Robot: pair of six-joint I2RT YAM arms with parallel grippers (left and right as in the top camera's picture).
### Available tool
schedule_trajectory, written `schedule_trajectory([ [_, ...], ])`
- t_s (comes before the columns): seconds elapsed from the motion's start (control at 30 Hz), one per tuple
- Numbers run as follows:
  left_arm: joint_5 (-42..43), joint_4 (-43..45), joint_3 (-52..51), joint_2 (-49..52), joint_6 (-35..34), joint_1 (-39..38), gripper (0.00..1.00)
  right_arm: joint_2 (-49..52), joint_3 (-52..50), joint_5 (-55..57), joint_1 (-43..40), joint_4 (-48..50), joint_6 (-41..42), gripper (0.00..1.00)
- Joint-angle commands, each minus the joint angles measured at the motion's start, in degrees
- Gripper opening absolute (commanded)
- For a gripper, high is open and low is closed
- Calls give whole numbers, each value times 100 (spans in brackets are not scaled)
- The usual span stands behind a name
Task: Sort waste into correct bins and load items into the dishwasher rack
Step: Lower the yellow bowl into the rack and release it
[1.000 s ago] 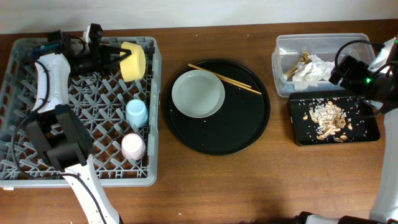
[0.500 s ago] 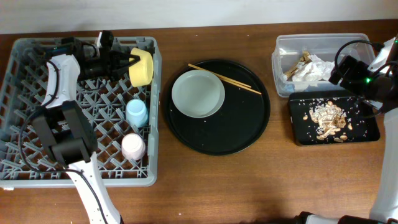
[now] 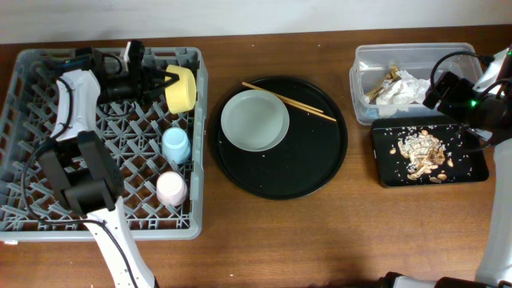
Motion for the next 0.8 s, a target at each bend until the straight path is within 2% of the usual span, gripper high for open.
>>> schedule_trajectory([
  [0.0,-1864,-42,-219,256,76,-103,1,22,118,52,-11,4,33,98],
  [0.27,-1919,-118,-219,256,74,120,31,22,118,52,-11,4,33,98],
  [0.33,-1915,-160,-219,256,76,151,42,22,118,52,-11,4,33,98],
  [0.43,-1558,-160,-192,254,76,208,54,22,118,52,-13,4,33,98],
  [0.63,-1414,-544,516,229,81,232,62,22,118,52,-13,4,33,98],
  [0.77,-2181,-970,1161,221,79,232,63,22,118,52,-13,4,33,98],
])
